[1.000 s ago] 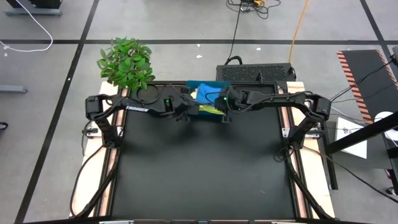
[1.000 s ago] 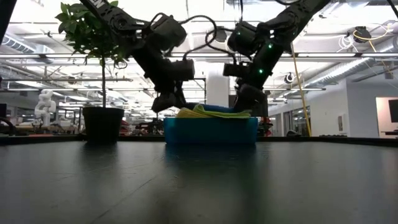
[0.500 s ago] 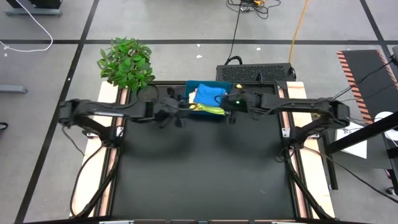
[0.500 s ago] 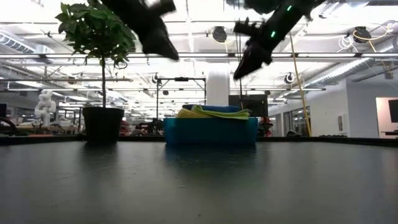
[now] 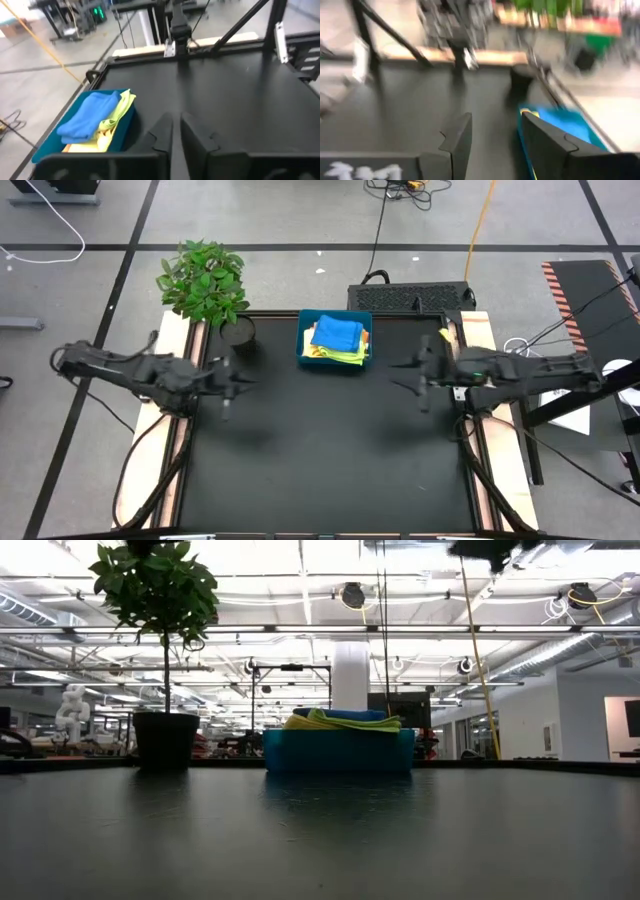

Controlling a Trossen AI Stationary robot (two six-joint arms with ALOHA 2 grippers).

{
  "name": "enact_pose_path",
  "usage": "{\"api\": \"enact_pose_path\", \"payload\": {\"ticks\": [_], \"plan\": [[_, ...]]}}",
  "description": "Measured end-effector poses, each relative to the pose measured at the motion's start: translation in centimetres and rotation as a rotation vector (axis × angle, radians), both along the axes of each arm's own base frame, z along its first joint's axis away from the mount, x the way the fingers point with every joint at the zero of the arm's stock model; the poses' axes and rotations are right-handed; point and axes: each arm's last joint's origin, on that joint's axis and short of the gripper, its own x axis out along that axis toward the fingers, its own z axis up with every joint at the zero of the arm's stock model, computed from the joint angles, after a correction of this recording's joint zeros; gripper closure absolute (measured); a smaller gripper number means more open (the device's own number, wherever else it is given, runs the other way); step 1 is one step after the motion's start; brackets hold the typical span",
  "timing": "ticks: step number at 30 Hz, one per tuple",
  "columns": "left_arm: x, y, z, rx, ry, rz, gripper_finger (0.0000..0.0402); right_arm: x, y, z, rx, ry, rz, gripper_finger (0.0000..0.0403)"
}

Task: Fold microfiber towels
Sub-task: Return to Home Position

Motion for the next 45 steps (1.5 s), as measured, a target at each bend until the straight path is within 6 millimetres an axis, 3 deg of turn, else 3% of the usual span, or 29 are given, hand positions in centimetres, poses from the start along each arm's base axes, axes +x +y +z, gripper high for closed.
{"api": "enact_pose_path", "payload": {"ticks": [4,8,13,18,23,31,34,37,45], "plan": [[-3.8,-0.2,-1.2,-0.017,-0.102,-0.010,0.0396,-3.2,0.8,-1.5,-0.039,-0.227,0.124,0.0247],[-6.4,0.3,-2.6,-0.058,-0.198,-0.031,0.0388,-5.2,0.8,-4.4,-0.032,-0.362,0.176,0.0248],[-8.4,1.0,-5.1,-0.040,-0.267,-0.048,0.0379,-6.5,0.6,-8.2,-0.029,-0.409,0.171,0.0248],[-9.6,1.5,-6.9,-0.033,-0.392,-0.051,0.0392,-7.9,0.2,-8.6,-0.078,-0.511,0.111,0.0248],[-8.8,1.2,-8.1,0.003,-0.390,-0.066,0.0397,-7.7,0.2,-8.4,-0.079,-0.498,0.114,0.0248],[-6.9,0.4,-12.6,0.022,-0.425,-0.062,0.0385,-6.2,0.4,-13.0,-0.054,-0.450,0.114,0.0248],[-6.5,0.3,-13.8,0.005,-0.475,-0.060,0.0395,-6.3,0.4,-12.5,-0.064,-0.525,0.111,0.0248],[-6.4,0.2,-14.4,-0.018,-0.422,-0.087,0.0398,-6.1,0.4,-13.1,-0.057,-0.463,0.115,0.0248],[-6.3,0.1,-14.8,-0.069,-0.380,-0.101,0.0379,-6.2,0.4,-12.8,-0.053,-0.488,0.111,0.0248]]}}
